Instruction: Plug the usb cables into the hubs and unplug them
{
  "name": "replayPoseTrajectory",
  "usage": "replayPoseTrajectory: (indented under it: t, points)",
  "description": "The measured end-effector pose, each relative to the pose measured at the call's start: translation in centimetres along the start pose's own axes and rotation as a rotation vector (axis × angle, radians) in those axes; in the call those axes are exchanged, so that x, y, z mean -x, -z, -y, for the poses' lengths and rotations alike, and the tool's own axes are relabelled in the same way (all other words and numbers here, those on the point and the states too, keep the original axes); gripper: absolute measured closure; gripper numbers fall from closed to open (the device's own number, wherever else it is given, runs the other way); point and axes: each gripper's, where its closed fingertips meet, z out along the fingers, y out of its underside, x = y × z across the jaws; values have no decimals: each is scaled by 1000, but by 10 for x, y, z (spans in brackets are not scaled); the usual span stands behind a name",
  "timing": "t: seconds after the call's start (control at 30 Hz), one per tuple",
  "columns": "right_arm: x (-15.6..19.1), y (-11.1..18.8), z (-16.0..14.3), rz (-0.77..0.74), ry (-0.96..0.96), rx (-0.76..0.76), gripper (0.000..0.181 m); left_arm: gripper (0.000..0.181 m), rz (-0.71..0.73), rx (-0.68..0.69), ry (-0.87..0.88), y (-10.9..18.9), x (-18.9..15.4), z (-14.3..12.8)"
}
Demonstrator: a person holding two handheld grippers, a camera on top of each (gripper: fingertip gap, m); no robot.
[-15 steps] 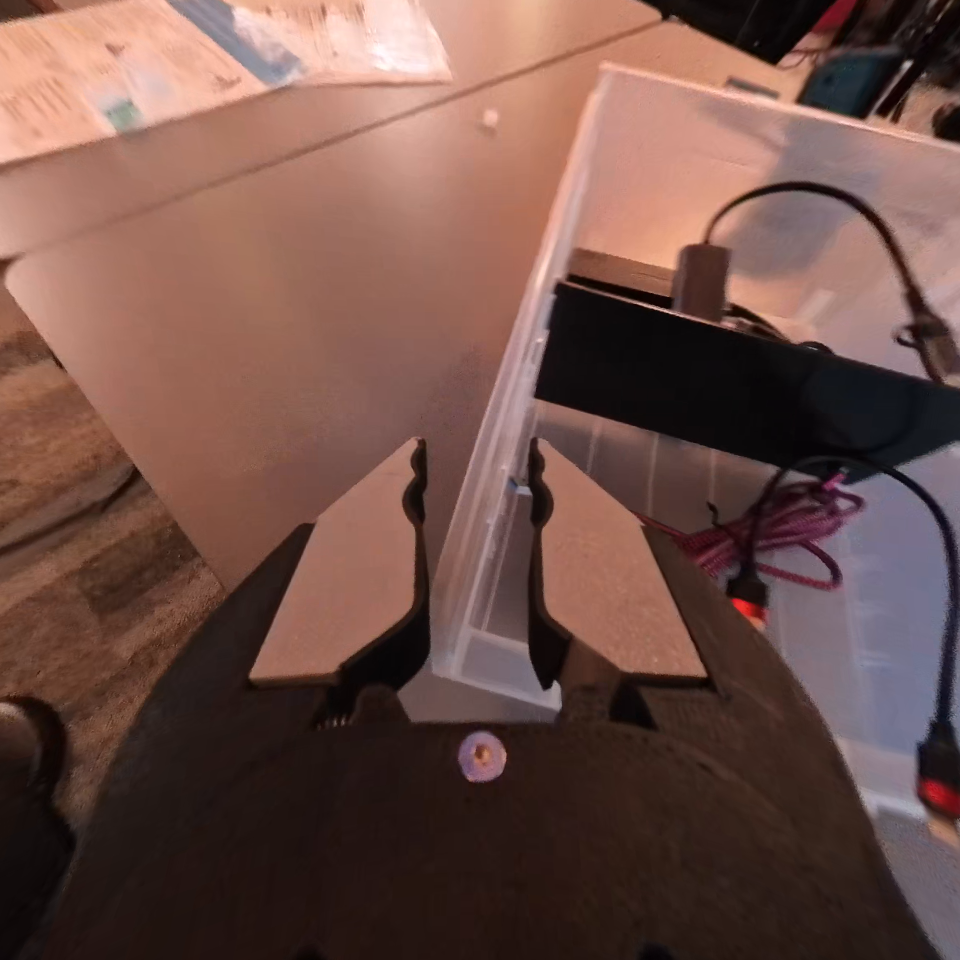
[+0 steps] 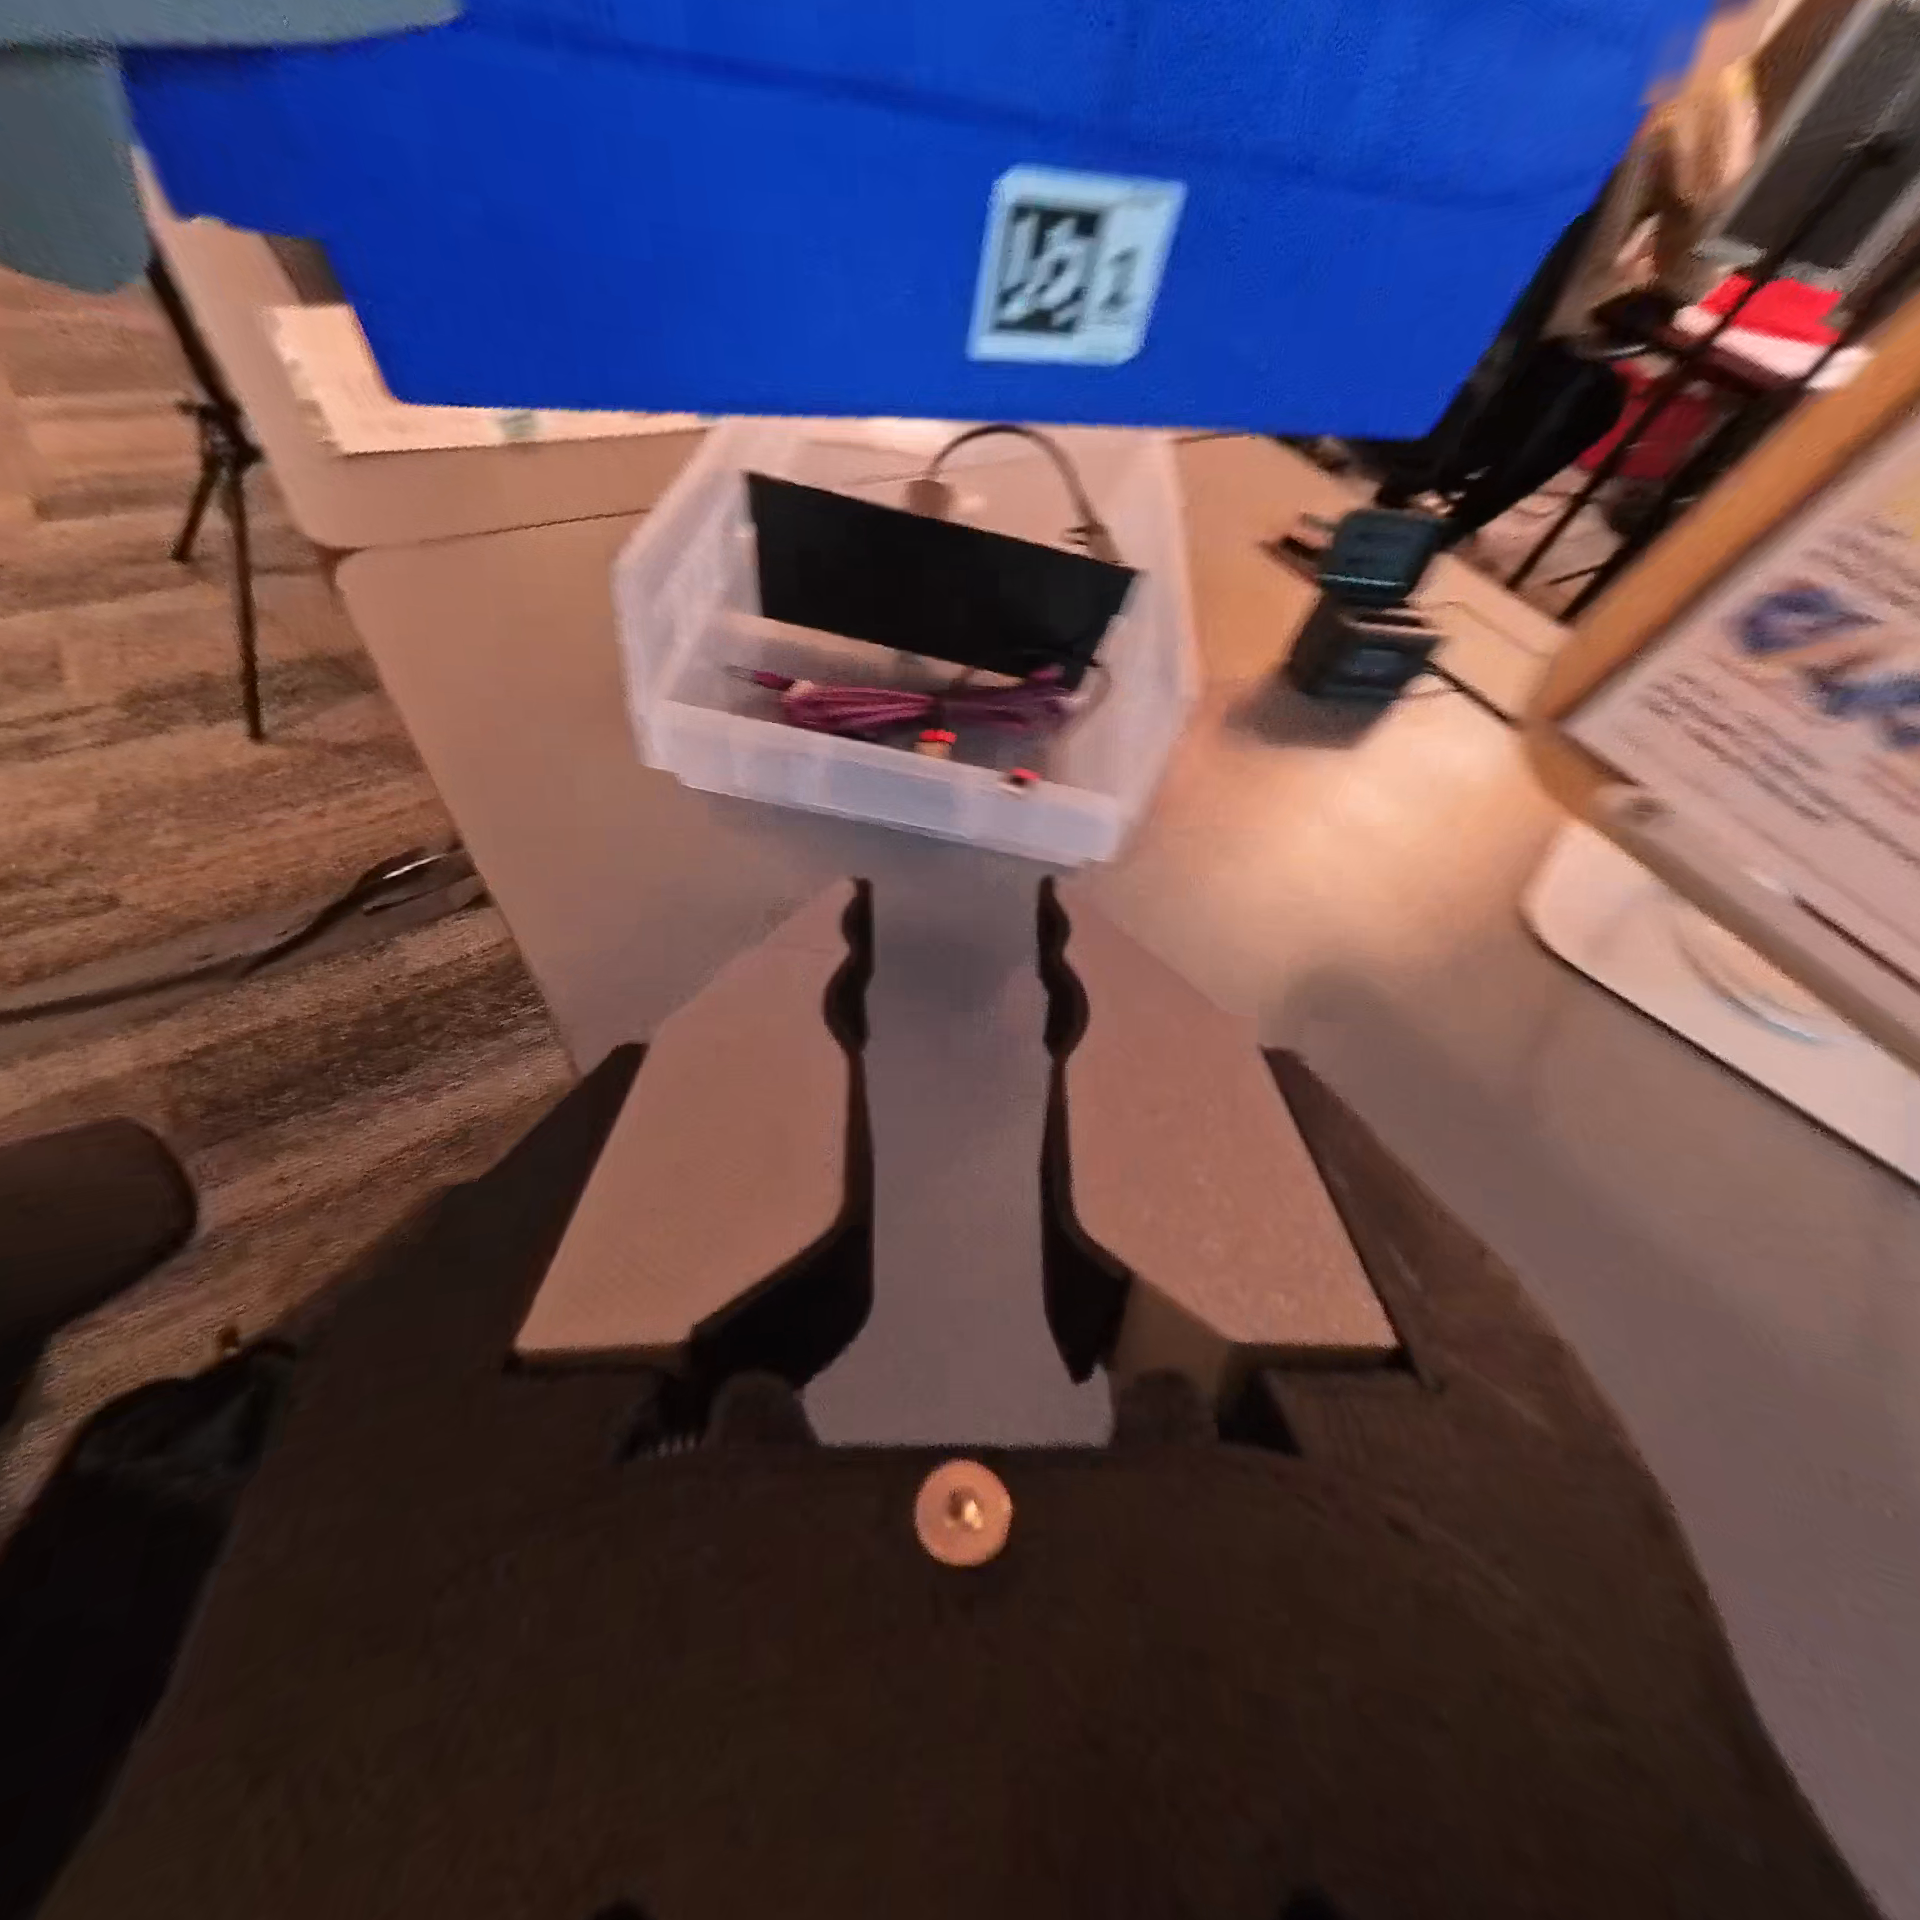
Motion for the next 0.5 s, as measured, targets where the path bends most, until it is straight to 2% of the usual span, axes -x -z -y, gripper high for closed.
replayPoseTrajectory:
  t: [0.07, 0.1, 0.2, 0.33, 0.4, 0.5]
  points:
    - [-38, 42, -8, -37, -23, -37, 172, 176, -32, -35, -43, -3, -27, 17]
    - [-56, 62, -11, -59, -52, -68, 174, 176, -61, -57, -55, -6, -43, 25]
    - [-112, 120, -22, -164, -144, -141, 164, 176, -151, -127, -88, -17, -94, 46]
    - [-167, 178, -47, -289, -230, -120, 147, 176, -291, -125, -132, -38, -173, 60]
    - [-186, 200, -55, -343, -231, -88, 144, 176, -366, -112, -128, -53, -212, 59]
    - [-202, 225, -61, -383, -235, -92, 150, 175, -470, -80, -108, -77, -270, 49]
